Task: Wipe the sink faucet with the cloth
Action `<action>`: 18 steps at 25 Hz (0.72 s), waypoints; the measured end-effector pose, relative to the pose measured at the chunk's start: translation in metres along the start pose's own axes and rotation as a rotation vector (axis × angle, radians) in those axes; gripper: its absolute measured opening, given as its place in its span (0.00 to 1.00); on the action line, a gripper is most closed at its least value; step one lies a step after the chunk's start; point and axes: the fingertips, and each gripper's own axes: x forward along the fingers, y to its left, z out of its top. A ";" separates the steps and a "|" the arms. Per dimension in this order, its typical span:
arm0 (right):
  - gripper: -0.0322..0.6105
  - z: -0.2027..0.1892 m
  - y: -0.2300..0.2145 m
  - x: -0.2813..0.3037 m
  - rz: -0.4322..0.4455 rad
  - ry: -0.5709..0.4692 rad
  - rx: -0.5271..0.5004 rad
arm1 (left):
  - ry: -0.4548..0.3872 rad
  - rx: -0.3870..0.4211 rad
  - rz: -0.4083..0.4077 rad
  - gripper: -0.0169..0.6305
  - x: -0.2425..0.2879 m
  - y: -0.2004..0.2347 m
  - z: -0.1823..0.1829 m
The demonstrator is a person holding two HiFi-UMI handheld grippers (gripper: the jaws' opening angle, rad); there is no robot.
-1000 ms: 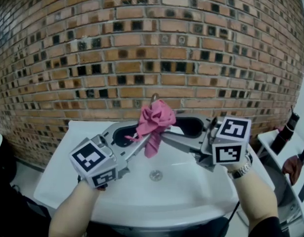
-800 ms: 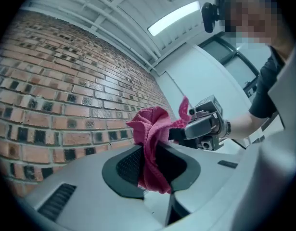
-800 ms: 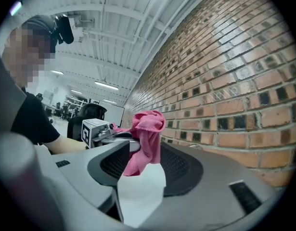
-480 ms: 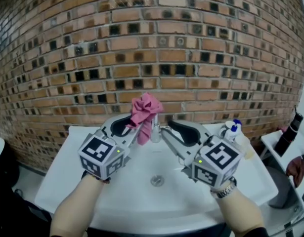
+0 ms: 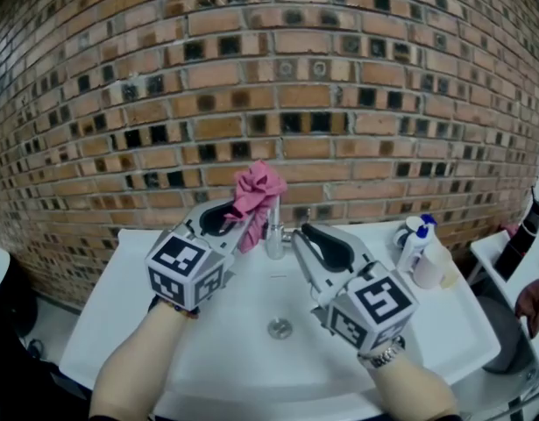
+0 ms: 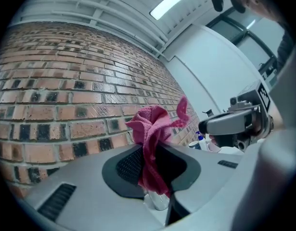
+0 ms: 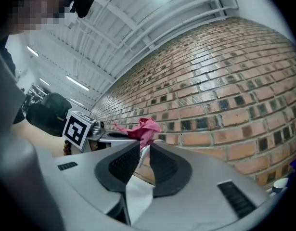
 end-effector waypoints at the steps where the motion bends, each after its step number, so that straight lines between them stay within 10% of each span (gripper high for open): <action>1: 0.17 -0.003 -0.002 0.000 -0.002 0.002 0.005 | -0.002 -0.005 -0.003 0.15 0.003 0.002 0.000; 18: 0.15 -0.022 -0.012 -0.001 0.011 0.040 0.044 | -0.020 -0.087 -0.022 0.15 0.050 0.032 -0.014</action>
